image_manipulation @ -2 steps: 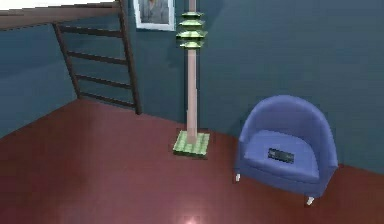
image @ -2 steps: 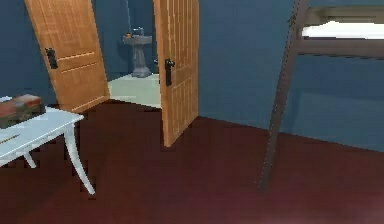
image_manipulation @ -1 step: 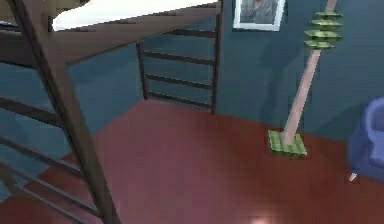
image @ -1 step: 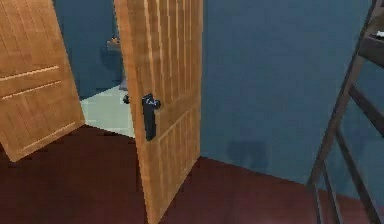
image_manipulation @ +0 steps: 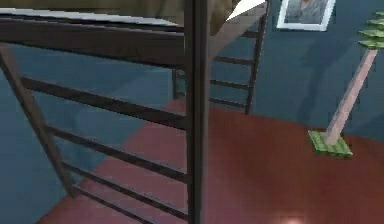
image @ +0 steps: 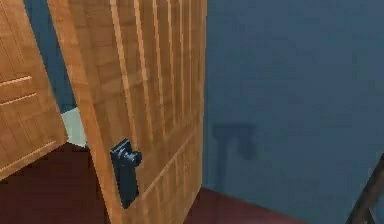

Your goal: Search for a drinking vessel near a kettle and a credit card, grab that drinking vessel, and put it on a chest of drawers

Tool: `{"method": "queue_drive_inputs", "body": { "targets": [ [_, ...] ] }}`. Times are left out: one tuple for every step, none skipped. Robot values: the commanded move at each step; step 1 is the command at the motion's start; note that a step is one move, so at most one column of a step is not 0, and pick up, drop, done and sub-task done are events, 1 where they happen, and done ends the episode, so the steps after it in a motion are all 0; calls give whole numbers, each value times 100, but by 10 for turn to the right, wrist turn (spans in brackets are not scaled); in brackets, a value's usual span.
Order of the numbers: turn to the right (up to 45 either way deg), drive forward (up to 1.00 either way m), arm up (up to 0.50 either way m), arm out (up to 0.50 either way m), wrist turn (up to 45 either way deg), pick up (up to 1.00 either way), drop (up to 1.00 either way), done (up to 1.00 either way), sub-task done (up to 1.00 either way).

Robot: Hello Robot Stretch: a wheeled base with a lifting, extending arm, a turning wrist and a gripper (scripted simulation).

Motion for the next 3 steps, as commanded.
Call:
{"method": "queue_drive_inputs", "body": {
  "targets": [
    [-450,0,0,0,0,0,0,0,0],
    [-210,0,0,0,0,0,0,0,0],
    [0,75,0,0,0,0,0,0,0]
  ]
}}
